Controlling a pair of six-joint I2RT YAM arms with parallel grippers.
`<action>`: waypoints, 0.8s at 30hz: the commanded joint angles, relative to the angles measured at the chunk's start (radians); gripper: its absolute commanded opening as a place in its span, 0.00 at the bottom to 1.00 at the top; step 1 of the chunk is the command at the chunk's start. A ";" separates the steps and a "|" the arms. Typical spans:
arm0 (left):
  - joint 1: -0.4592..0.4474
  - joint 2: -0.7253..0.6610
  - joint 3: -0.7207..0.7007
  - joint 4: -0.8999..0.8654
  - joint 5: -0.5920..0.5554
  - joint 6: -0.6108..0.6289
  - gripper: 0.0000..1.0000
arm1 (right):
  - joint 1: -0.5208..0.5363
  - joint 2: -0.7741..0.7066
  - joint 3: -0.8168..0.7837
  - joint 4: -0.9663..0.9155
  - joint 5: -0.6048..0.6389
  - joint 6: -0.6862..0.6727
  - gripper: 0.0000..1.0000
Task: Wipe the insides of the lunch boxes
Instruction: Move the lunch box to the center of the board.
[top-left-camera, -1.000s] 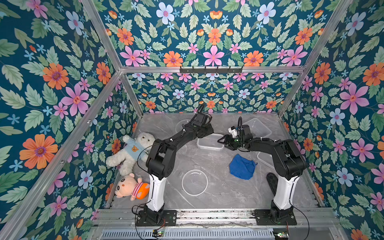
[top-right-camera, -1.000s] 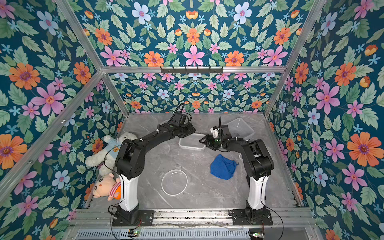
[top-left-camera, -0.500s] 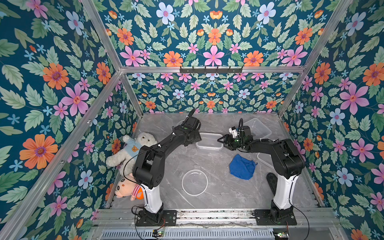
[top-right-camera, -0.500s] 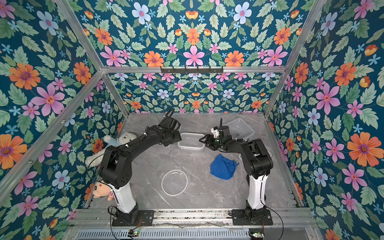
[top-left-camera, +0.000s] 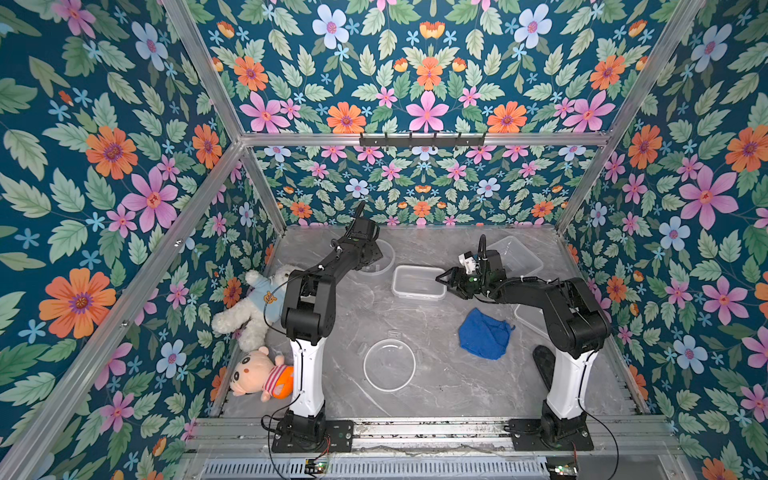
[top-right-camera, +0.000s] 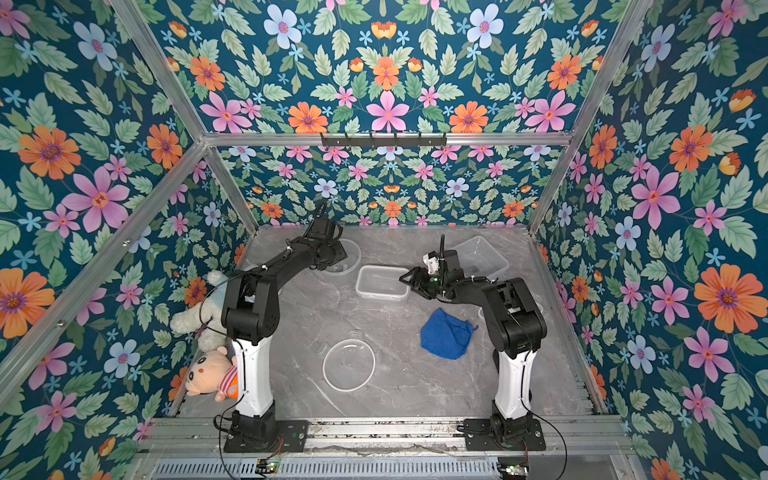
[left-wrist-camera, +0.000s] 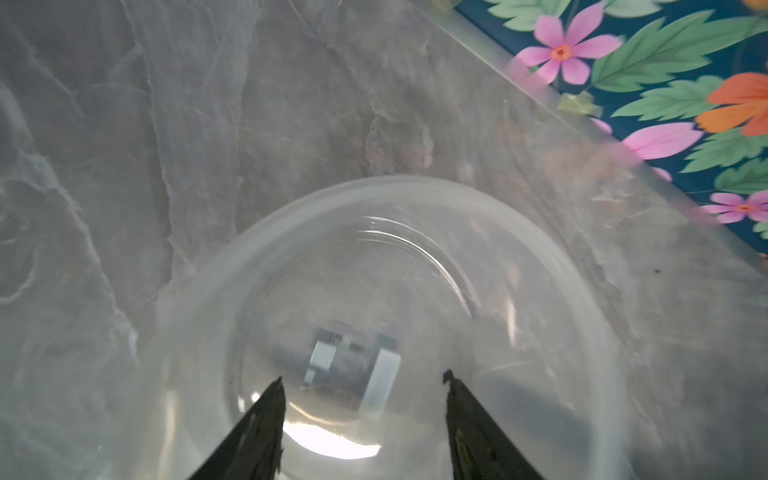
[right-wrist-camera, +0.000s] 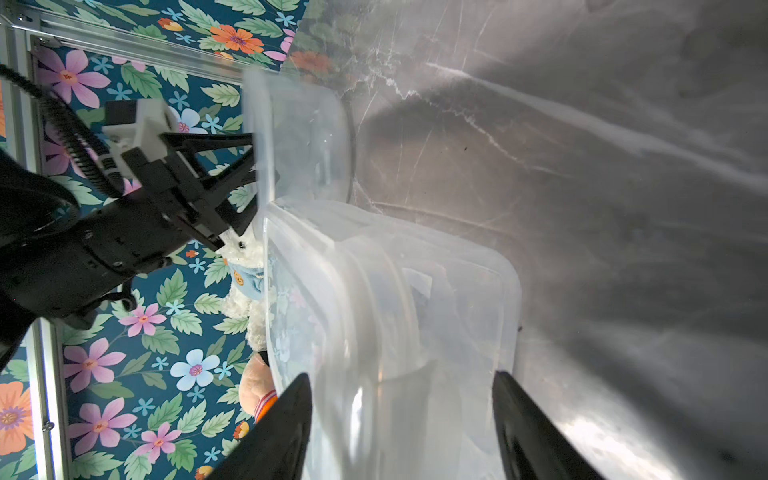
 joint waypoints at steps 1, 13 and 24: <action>0.013 0.003 0.012 -0.061 -0.040 0.024 0.63 | 0.000 0.008 0.011 -0.052 0.034 -0.027 0.68; 0.127 -0.108 -0.051 -0.243 -0.283 0.108 0.65 | -0.001 0.048 0.050 -0.064 0.030 -0.036 0.68; 0.059 -0.233 -0.038 -0.204 -0.245 0.065 0.66 | -0.002 0.054 0.041 -0.037 0.017 -0.026 0.68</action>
